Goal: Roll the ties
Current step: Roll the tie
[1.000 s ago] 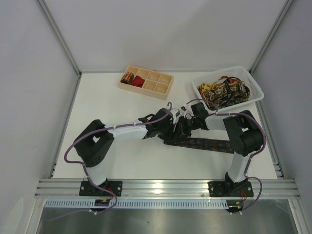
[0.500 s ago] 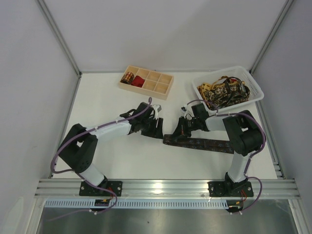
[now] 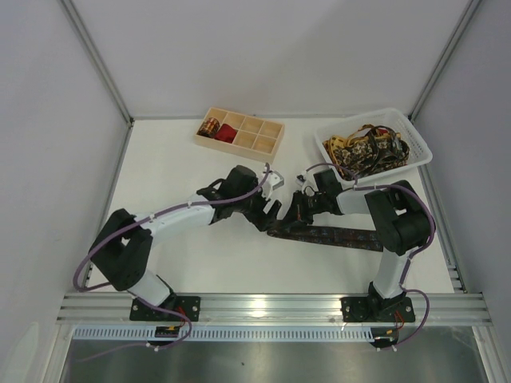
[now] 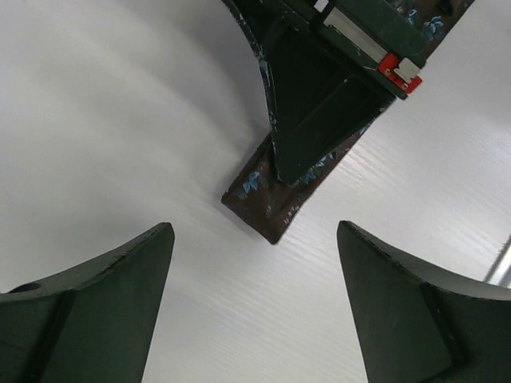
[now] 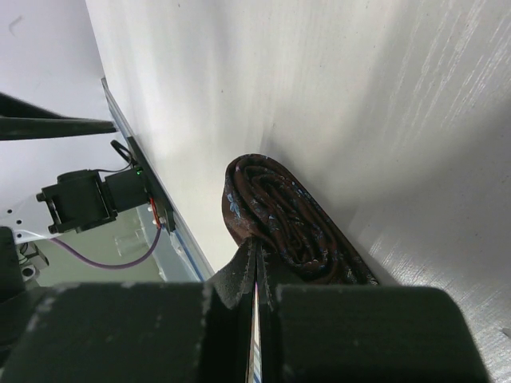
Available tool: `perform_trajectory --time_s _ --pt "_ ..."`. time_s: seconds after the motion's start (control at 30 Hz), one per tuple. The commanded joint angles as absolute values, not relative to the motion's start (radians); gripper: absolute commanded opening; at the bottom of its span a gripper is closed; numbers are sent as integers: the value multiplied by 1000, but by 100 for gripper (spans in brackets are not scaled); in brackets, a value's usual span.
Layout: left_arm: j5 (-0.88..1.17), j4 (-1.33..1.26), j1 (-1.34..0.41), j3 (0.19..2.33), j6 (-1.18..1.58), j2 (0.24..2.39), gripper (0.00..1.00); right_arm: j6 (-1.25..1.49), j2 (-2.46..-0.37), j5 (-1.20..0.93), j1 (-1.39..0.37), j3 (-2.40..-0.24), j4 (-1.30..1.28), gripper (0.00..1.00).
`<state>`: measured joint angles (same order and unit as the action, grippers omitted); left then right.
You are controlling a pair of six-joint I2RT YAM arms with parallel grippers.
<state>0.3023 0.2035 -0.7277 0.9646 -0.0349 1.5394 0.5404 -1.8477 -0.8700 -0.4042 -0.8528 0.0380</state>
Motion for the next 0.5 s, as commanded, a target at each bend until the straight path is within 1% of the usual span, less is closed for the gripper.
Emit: perform_trajectory --time_s 0.0,0.1,0.3,0.47 --pt "355 188 -750 1049 -219 1642 89 503 -1882 -765 -403 -834 21 0" --pt "333 178 -779 1065 -285 1684 90 500 -1875 -765 -403 -831 18 0" --pt "366 155 -791 1094 -400 1738 91 494 -1871 -765 -402 -827 18 0" --pt "380 236 -827 1143 -517 1801 91 497 -1876 -770 -402 -831 18 0"
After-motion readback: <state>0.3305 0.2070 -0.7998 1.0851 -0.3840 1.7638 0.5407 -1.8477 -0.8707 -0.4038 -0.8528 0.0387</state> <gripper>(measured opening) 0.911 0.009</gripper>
